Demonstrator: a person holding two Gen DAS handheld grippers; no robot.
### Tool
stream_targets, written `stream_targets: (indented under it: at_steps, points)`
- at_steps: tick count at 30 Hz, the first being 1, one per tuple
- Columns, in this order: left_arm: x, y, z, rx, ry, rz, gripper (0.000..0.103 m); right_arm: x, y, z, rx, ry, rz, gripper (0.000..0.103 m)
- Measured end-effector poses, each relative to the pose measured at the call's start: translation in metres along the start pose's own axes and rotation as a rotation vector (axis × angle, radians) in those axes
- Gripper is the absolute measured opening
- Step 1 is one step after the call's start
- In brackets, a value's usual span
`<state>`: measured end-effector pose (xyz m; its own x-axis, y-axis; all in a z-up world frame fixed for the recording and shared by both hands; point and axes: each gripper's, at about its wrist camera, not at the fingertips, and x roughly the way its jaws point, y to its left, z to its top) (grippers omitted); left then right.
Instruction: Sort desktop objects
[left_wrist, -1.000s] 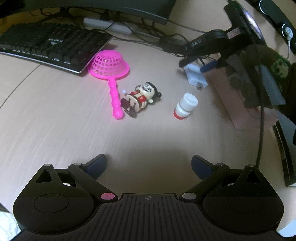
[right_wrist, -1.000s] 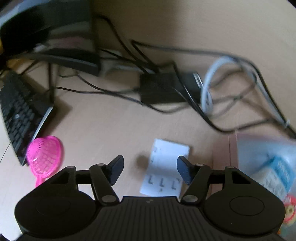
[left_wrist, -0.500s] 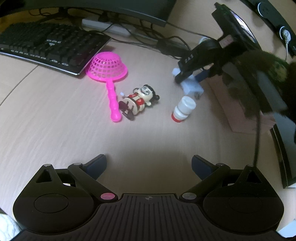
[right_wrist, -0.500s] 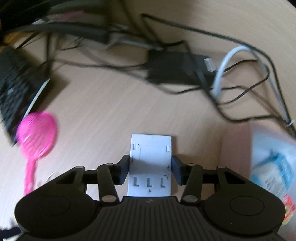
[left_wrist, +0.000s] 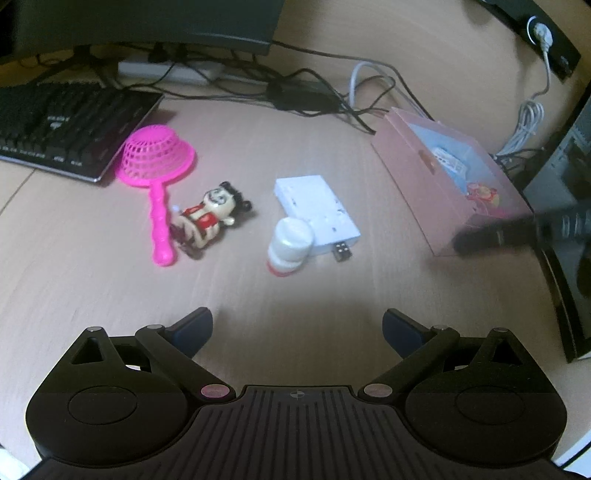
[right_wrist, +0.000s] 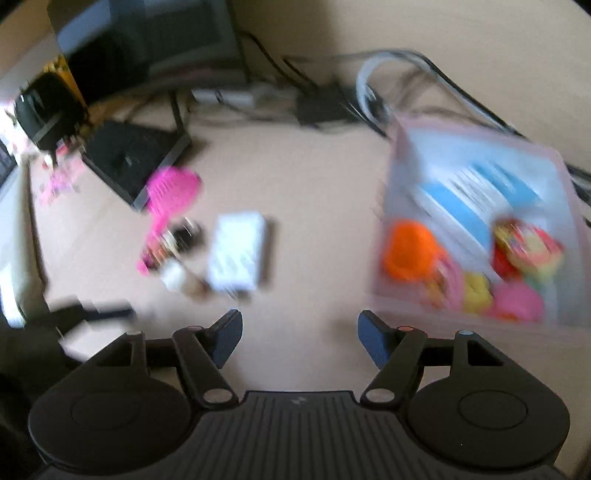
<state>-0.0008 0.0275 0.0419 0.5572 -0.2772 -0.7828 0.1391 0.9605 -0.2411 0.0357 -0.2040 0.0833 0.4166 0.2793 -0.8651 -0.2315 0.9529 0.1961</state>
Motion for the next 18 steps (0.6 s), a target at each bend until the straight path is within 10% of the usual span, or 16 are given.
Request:
stream_targets:
  at_steps: [11, 18]
  points:
    - [-0.029, -0.014, -0.007, 0.006, -0.031, 0.141, 0.101, 0.023, -0.022, 0.000, 0.002, -0.153, -0.003, 0.070]
    - [-0.041, -0.005, -0.018, -0.035, -0.019, 0.223, 0.101, 0.040, 0.051, 0.006, -0.242, -0.243, 0.042, 0.070]
